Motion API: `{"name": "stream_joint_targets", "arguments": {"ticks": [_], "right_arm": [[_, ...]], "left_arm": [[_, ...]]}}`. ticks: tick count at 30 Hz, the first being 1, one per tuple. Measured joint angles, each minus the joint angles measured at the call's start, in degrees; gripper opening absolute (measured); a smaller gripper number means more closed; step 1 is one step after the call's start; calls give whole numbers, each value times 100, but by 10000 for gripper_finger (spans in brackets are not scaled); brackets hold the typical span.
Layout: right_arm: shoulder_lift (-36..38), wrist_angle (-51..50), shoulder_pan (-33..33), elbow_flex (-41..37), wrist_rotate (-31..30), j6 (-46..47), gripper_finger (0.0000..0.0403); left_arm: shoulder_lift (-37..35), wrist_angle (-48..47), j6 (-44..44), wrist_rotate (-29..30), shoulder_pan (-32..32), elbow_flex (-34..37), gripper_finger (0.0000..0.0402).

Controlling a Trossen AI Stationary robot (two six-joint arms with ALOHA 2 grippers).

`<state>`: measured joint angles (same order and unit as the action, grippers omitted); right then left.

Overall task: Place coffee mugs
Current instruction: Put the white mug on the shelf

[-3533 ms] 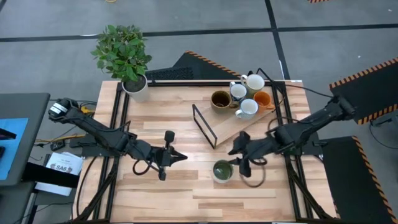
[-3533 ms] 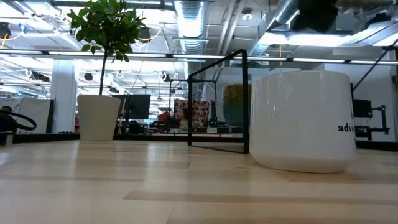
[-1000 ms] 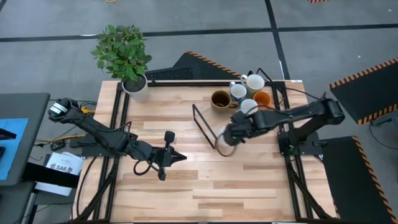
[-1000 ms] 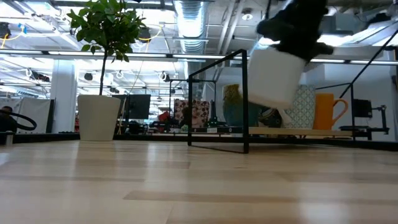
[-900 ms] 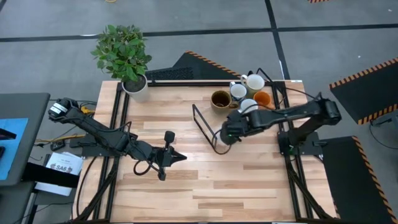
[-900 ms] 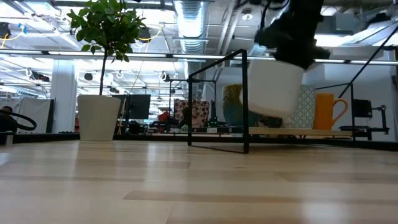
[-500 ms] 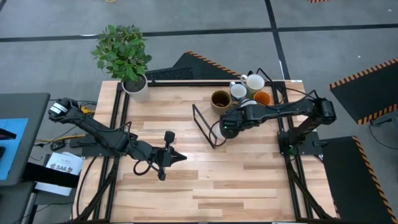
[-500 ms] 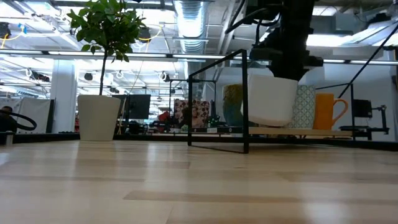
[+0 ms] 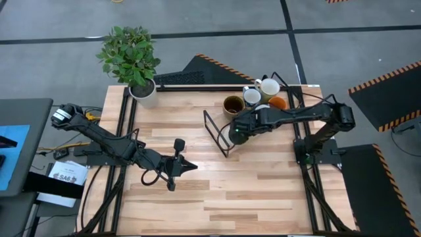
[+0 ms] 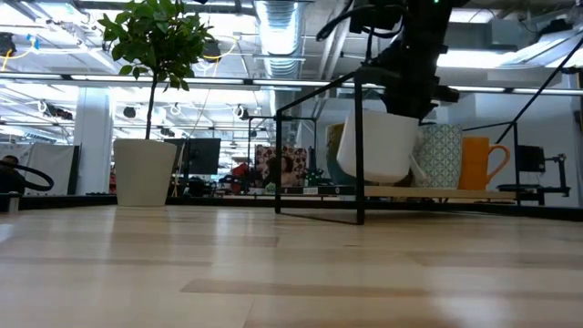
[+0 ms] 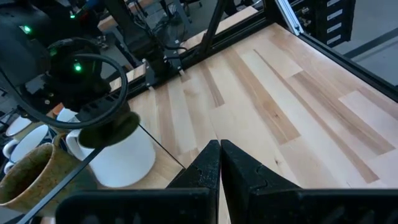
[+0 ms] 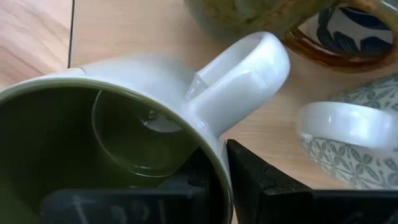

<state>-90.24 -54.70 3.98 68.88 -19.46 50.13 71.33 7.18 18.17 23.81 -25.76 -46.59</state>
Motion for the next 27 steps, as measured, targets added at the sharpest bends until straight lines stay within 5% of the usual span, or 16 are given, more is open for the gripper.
{"name": "stream_joint_targets", "arguments": {"ticks": [21, 27], "right_arm": [[1, -120, 221, 2, 139, -308, 67], [11, -76, 220, 13, 125, -365, 97]], "left_arm": [[0, -24, -9, 0, 1, 0, 0], [0, -24, -15, 0, 0, 0, 0]]}}
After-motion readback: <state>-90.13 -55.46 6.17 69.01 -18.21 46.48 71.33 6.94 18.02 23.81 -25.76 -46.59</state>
